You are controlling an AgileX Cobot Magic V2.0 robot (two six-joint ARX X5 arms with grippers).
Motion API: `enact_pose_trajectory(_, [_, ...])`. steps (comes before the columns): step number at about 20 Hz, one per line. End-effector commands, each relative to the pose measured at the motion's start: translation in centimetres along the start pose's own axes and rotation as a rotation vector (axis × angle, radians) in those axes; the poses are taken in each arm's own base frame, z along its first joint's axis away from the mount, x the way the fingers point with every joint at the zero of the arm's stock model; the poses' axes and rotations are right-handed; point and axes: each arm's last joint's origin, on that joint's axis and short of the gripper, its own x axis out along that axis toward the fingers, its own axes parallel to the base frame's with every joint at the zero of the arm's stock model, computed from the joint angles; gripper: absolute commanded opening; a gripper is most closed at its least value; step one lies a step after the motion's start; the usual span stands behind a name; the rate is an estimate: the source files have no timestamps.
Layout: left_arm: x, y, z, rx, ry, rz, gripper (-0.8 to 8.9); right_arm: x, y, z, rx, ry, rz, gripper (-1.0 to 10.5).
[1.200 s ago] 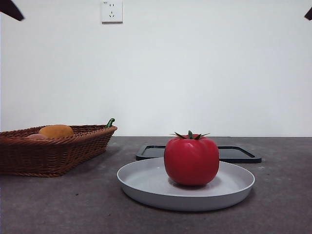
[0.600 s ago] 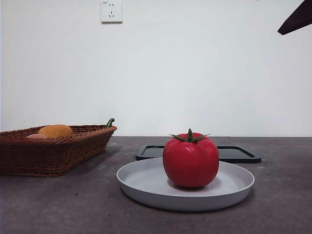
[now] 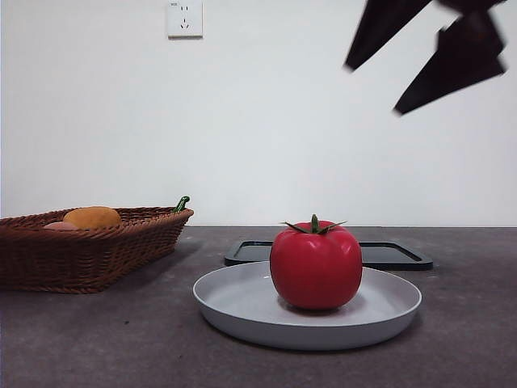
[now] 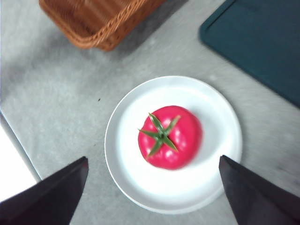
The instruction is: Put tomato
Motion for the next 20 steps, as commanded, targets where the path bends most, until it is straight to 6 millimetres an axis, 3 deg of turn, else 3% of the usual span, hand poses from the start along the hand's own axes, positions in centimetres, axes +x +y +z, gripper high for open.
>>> enact_pose_trajectory(1, [-0.3, -0.2, 0.4, 0.024, -0.02, -0.004, 4.68, 2.2, -0.1, 0.8, -0.022, 0.025, 0.015, 4.5])
enact_pose_trajectory(6, [-0.3, -0.2, 0.4, 0.024, -0.02, -0.004, 4.68, 7.4, -0.7, 1.0, -0.036, 0.114, -0.025, 4.5])
enact_pose_trajectory(10, [-0.3, -0.2, 0.4, 0.026, -0.023, -0.004, 4.68, 10.3, -1.0, 0.8, -0.051, 0.145, -0.055, 4.5])
enact_pose_trajectory(20, [-0.3, -0.2, 0.6, 0.031, -0.034, -0.002, 4.68, 13.9, -0.9, 0.1, -0.071, 0.197, -0.085, 4.9])
